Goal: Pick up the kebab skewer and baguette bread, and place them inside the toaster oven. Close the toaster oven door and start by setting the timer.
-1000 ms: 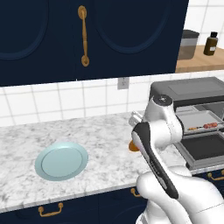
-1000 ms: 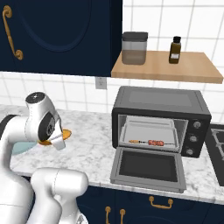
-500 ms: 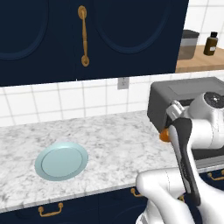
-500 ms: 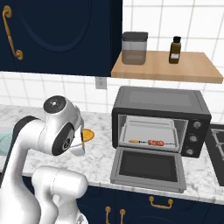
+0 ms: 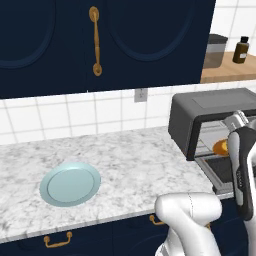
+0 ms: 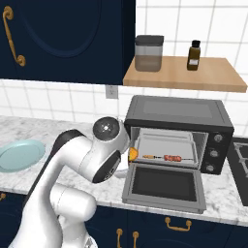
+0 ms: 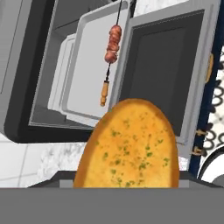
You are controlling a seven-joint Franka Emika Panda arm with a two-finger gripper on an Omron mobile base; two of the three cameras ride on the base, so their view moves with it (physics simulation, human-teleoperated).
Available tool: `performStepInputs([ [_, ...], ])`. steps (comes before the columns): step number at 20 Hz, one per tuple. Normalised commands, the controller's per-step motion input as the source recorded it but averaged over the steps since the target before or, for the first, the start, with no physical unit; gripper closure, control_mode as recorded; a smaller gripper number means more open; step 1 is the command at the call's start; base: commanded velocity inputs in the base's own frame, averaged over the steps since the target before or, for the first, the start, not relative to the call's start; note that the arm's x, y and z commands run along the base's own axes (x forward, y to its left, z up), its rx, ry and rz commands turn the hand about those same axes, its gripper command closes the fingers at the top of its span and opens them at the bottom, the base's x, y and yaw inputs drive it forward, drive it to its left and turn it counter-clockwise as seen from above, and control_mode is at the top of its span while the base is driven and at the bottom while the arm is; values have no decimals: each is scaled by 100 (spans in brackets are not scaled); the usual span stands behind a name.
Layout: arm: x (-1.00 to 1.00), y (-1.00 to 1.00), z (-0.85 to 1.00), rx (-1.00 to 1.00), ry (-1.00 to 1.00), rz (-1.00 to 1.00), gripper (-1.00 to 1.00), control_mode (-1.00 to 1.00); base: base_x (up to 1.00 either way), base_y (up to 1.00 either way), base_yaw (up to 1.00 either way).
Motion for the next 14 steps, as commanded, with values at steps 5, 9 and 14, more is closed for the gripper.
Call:
performStepInputs([
  [5, 65, -85, -2, 8, -17, 0, 100, -100, 0, 0, 0],
  [9, 70, -62, -4, 1, -7, 0, 100, -100, 0, 0, 0],
  [14, 54, -46, -29, 0, -5, 0, 100, -100, 0, 0, 0],
])
